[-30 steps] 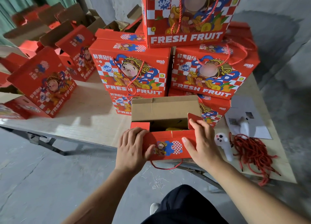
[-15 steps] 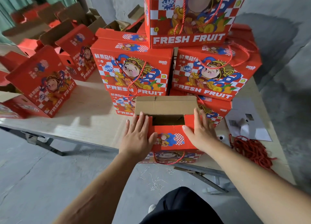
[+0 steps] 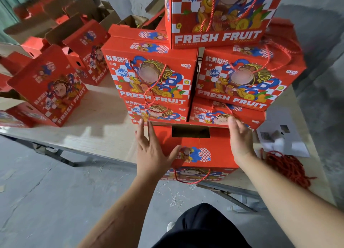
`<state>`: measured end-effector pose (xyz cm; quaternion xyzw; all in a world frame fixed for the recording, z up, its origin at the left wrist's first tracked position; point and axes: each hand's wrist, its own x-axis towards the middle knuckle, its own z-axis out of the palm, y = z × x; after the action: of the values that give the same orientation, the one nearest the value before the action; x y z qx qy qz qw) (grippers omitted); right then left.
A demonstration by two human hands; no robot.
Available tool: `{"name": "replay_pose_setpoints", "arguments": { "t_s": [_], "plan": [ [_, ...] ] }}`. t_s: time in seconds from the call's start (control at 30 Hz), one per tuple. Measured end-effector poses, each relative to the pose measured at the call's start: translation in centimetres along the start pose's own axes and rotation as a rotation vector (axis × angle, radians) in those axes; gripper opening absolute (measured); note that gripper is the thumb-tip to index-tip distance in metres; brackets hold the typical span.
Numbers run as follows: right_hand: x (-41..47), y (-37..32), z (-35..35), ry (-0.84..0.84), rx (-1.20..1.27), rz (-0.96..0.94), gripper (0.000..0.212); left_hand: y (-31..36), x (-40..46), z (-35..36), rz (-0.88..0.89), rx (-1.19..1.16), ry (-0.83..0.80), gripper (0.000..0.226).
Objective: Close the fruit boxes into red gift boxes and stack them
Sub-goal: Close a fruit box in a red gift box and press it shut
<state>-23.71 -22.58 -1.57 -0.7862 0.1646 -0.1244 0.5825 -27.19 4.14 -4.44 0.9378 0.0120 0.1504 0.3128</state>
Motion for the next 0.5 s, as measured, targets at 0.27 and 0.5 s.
{"name": "replay_pose_setpoints", "arguments": {
  "t_s": [0.27,0.5],
  "plan": [
    [1.8,0.2,-3.4,-0.458,-0.648,-0.261,0.057,-0.2,-0.5,0.8,-0.052,-0.175,0.280,0.092],
    [1.5,-0.8,-2.8,-0.386,-1.118,-0.698,0.077,1.0,5.7,-1.4,0.206,0.396,-0.282,0.092]
  ]
}}
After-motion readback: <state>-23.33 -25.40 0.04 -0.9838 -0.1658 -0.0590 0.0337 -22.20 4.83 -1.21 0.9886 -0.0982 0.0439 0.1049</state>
